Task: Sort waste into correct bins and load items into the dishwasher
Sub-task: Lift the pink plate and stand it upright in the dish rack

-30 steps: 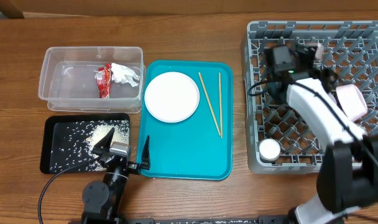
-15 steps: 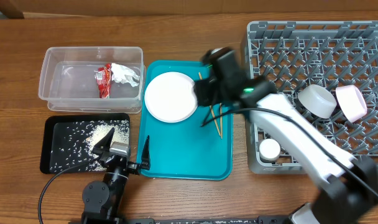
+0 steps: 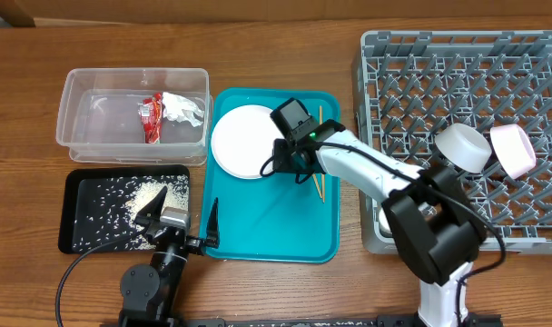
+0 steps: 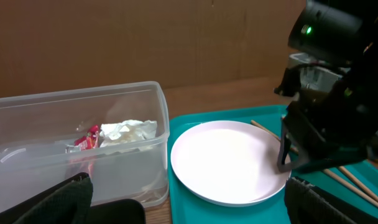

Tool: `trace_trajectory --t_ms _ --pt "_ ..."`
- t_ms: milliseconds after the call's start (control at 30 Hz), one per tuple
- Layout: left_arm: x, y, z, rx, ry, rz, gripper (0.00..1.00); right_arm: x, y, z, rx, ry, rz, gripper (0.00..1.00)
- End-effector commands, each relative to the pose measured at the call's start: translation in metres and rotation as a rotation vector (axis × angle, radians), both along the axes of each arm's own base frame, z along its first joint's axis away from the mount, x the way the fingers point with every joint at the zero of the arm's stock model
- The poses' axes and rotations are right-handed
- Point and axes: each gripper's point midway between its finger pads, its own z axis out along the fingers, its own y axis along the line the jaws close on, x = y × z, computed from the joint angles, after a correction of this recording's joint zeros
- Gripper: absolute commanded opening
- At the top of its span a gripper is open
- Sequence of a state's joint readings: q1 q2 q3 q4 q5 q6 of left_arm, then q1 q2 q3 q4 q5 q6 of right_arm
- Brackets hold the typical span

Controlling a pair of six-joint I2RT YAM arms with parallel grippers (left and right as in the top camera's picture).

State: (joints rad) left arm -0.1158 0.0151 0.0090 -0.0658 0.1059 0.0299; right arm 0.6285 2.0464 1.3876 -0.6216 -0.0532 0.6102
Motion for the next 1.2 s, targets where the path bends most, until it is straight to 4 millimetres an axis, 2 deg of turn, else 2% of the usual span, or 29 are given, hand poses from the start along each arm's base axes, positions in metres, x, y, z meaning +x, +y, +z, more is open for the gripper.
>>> trace_trajectory --t_ms 0,133,233,367,433,567,633,733,800,833,867,967,1067,1167 --pt "-0.001 -0.001 0.000 0.011 -0.009 -0.010 1.00 -0.006 0.005 -0.013 0.011 0.042 -0.006 0.24" --pt "-0.001 -0.001 0.000 0.011 -0.009 -0.010 1.00 -0.004 0.003 -0.004 0.017 0.031 -0.011 0.06" --pt "-0.001 -0.001 0.000 0.011 -0.009 -0.010 1.00 0.005 -0.005 0.026 0.035 -0.025 -0.018 0.04" --pt "-0.001 -0.001 0.000 0.011 -0.009 -0.010 1.00 0.016 -0.021 0.088 0.054 -0.166 0.006 0.04" --pt "-0.001 -0.001 0.000 0.011 -0.009 -0.010 1.00 0.020 -0.035 0.123 0.035 -0.261 0.016 0.04" --pt "-0.001 -0.001 0.000 0.011 -0.009 -0.010 1.00 0.027 -0.091 0.187 -0.111 -0.459 -0.068 0.04" --pt "-0.001 -0.001 0.000 0.011 -0.009 -0.010 1.00 0.030 -0.134 0.221 -0.240 -0.573 -0.168 0.04" --pt "-0.001 -0.001 0.000 0.011 -0.009 -0.010 1.00 0.030 -0.197 0.263 -0.471 -0.707 -0.334 0.04" --pt "-0.001 -0.001 0.000 0.011 -0.009 -0.010 1.00 0.027 -0.238 0.282 -0.640 -0.752 -0.444 0.04" --pt "-0.001 -0.001 0.000 0.011 -0.009 -0.010 1.00 0.025 -0.258 0.289 -0.727 -0.761 -0.497 0.04" --pt "-0.001 -0.001 0.000 0.011 -0.009 -0.010 1.00 0.026 -0.288 0.291 -0.840 -0.742 -0.562 0.04" --pt "-0.001 -0.001 0.000 0.011 -0.009 -0.010 1.00 0.032 -0.320 0.277 -0.919 -0.671 -0.595 0.04" --pt "-0.001 -0.001 0.000 0.011 -0.009 -0.010 1.00 0.032 -0.363 0.268 -1.047 -0.608 -0.698 0.04" --pt "-0.001 -0.001 0.000 0.011 -0.009 -0.010 1.00 0.039 -0.392 0.257 -1.078 -0.580 -0.777 0.04"
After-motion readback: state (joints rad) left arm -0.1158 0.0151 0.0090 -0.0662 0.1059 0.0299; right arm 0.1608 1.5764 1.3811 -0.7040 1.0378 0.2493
